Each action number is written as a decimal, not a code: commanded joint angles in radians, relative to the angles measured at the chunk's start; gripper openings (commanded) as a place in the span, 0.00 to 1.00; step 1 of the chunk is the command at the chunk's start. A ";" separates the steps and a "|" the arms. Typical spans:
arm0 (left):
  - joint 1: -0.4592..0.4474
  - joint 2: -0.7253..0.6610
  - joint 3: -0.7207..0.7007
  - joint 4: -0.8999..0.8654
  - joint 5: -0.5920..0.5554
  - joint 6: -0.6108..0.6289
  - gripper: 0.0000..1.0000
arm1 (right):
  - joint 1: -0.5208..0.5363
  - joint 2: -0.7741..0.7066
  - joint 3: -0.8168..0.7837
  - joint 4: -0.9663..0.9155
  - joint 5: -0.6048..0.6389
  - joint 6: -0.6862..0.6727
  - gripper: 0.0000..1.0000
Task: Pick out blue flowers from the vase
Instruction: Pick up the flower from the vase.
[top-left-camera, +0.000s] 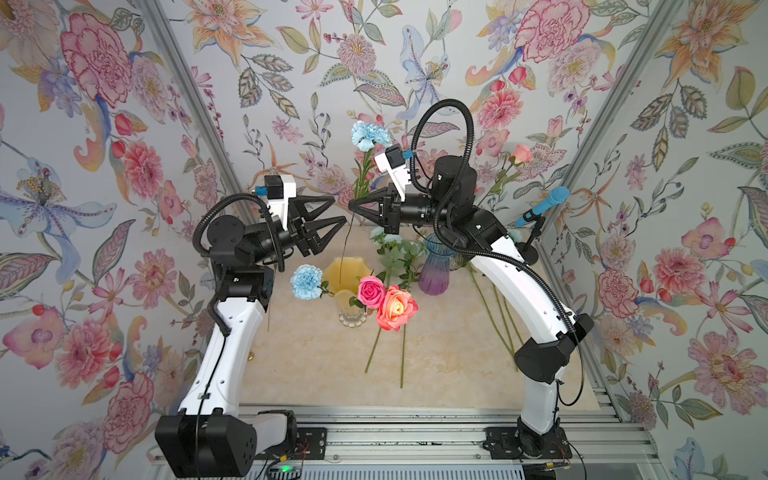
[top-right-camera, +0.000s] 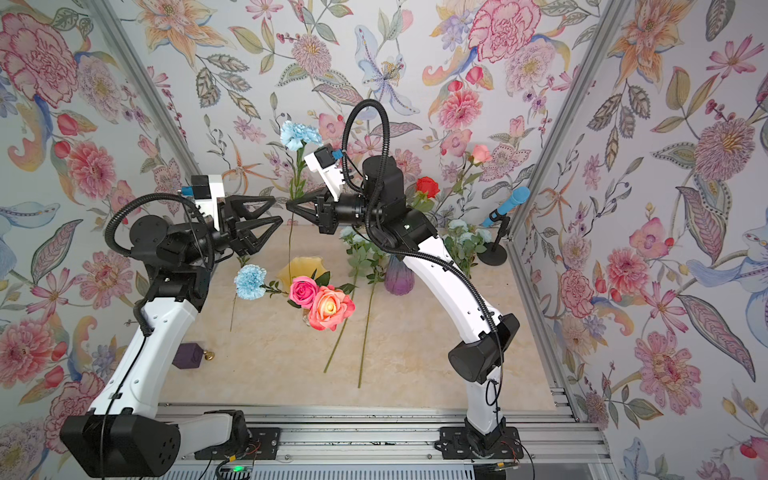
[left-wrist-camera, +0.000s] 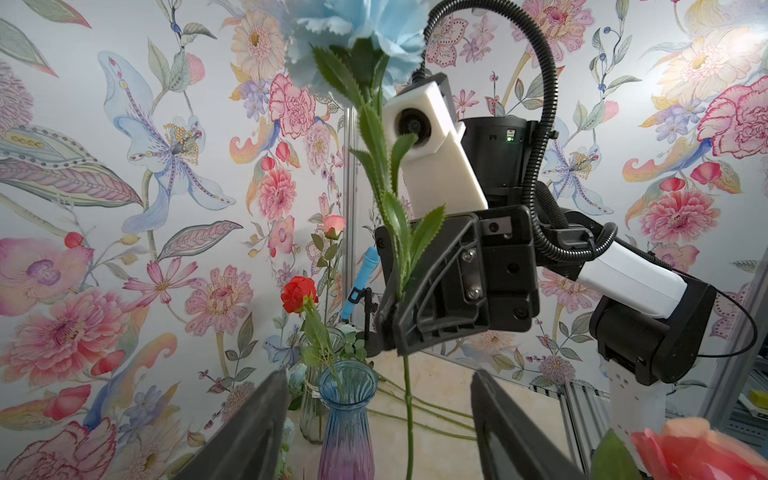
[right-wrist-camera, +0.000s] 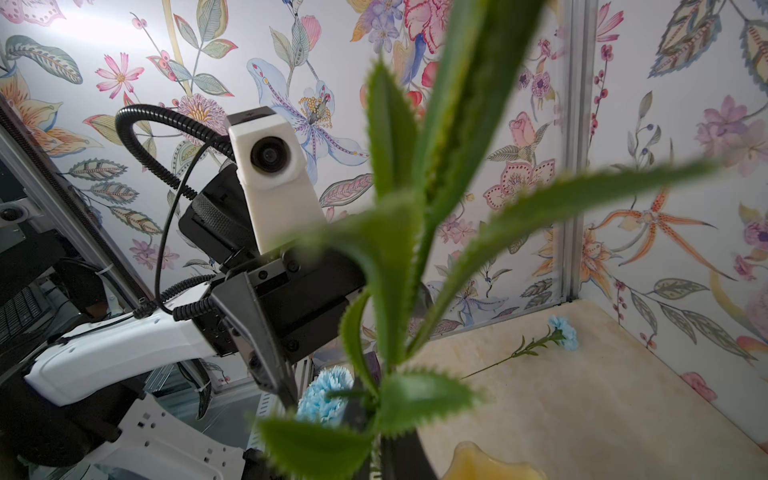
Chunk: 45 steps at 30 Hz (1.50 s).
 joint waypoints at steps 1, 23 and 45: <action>-0.021 0.015 0.052 -0.098 0.027 0.088 0.64 | 0.013 0.010 0.039 -0.029 0.016 -0.052 0.01; -0.078 0.066 0.119 -0.328 -0.037 0.257 0.30 | 0.085 -0.016 0.031 -0.129 0.274 -0.235 0.00; -0.088 0.094 0.134 -0.430 -0.064 0.331 0.39 | 0.090 -0.072 -0.025 -0.117 0.330 -0.253 0.00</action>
